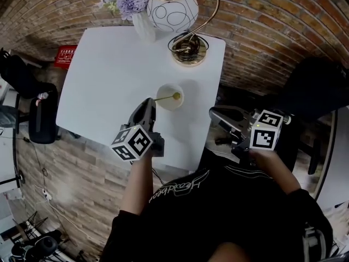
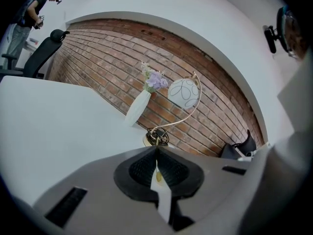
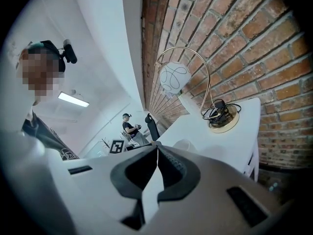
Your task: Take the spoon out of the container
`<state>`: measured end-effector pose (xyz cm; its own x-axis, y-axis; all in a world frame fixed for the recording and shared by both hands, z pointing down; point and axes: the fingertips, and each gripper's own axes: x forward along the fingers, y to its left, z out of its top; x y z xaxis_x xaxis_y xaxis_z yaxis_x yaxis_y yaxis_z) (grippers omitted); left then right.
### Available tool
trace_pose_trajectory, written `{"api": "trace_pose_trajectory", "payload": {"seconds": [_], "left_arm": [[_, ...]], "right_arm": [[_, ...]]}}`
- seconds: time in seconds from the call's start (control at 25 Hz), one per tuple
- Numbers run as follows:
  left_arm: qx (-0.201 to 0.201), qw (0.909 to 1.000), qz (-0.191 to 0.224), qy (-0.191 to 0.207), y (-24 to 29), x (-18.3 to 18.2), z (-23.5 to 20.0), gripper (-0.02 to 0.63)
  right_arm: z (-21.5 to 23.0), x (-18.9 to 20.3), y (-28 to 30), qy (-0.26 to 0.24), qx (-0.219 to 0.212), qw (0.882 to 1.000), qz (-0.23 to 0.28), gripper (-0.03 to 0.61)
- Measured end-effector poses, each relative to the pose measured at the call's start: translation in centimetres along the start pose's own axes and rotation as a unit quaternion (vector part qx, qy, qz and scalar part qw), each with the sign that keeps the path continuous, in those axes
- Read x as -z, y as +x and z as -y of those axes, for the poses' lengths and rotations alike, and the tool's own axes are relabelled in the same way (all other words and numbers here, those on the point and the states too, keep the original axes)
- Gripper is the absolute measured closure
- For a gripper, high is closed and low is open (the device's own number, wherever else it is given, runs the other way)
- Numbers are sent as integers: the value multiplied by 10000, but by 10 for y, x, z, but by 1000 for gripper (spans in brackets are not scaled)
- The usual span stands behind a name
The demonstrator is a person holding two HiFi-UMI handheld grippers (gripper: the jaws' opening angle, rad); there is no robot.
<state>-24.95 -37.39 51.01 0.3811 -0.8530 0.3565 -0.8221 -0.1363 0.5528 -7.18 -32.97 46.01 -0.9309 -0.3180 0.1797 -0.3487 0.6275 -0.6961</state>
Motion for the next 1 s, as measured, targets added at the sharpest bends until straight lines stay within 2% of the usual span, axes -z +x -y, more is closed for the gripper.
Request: {"api": "trace_pose_trajectory", "payload": {"seconds": [0.36, 0.52, 0.8, 1.0], "left_arm": [[176, 9991, 374, 84, -46, -23, 27, 606], [301, 9982, 521, -34, -76, -31, 42, 606], [617, 9965, 563, 99, -133, -31, 82, 606], [887, 9947, 383, 354, -166, -8, 116, 606]], "right_arm": [[-35, 6, -8, -135, -126, 9998, 63, 581], [-55, 14, -12, -229, -213, 9995, 90, 581], [-94, 24, -25, -399, -399, 9982, 223, 581], [-118, 32, -38, -514, -537, 9966, 364, 581]]}}
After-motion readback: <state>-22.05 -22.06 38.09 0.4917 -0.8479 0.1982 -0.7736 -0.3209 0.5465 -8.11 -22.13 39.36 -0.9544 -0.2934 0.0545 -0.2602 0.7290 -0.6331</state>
